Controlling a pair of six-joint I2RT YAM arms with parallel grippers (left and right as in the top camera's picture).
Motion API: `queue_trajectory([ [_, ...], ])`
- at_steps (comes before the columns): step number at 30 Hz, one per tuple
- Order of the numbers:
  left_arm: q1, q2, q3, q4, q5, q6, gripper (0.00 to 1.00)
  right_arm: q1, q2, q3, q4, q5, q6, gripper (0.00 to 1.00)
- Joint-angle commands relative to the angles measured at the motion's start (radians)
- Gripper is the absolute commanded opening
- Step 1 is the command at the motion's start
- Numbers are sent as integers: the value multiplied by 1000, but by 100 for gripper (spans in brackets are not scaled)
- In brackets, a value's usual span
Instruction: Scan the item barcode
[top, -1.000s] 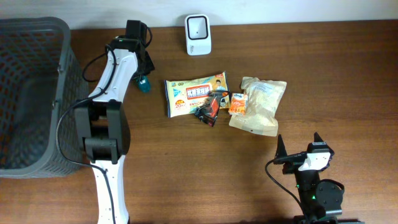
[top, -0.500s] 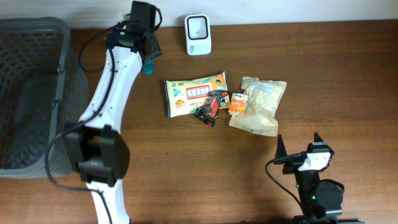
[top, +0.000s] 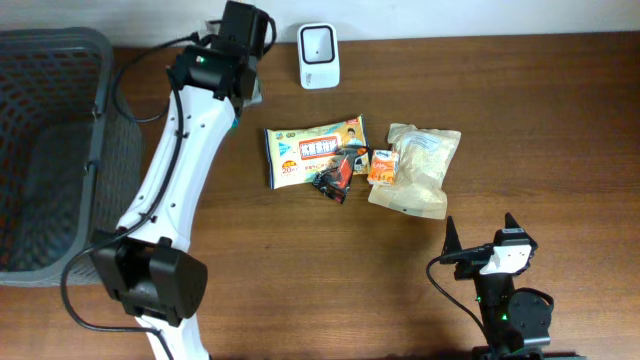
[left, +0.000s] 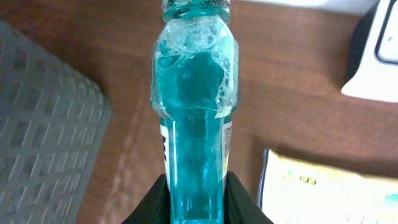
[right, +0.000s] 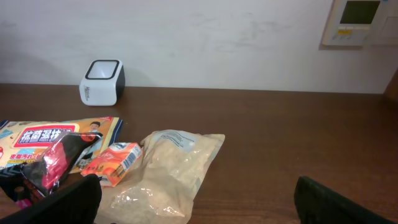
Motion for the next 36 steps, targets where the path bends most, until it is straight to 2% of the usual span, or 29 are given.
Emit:
queue_trajectory([
  [1, -7, -100, 16, -79, -45, -97, 0, 6, -6, -9, -3, 2, -6, 99],
  [6, -5, -208, 16, -208, -16, -97, 0, 6, -6, -9, -3, 2, -6, 99],
  [15, -5, -386, 13, -349, 25, -116, 0, 6, -6, -9, -3, 2, -6, 99],
  [19, 0, -452, -23, -372, 21, -116, 0, 6, -6, -9, -3, 2, -6, 99],
  [22, 12, -525, -119, -352, 22, -138, 0, 6, -6, -9, -3, 2, -6, 99],
  [28, 36, -698, -427, -139, 34, -150, 0, 6, -6, -9, -3, 2, -6, 99],
  [32, 35, -774, -650, 137, 34, -149, 0, 6, -6, -9, -3, 2, -6, 98],
  [36, 35, -771, -818, 390, 35, -148, 3, 6, -6, -9, -3, 2, -6, 99],
])
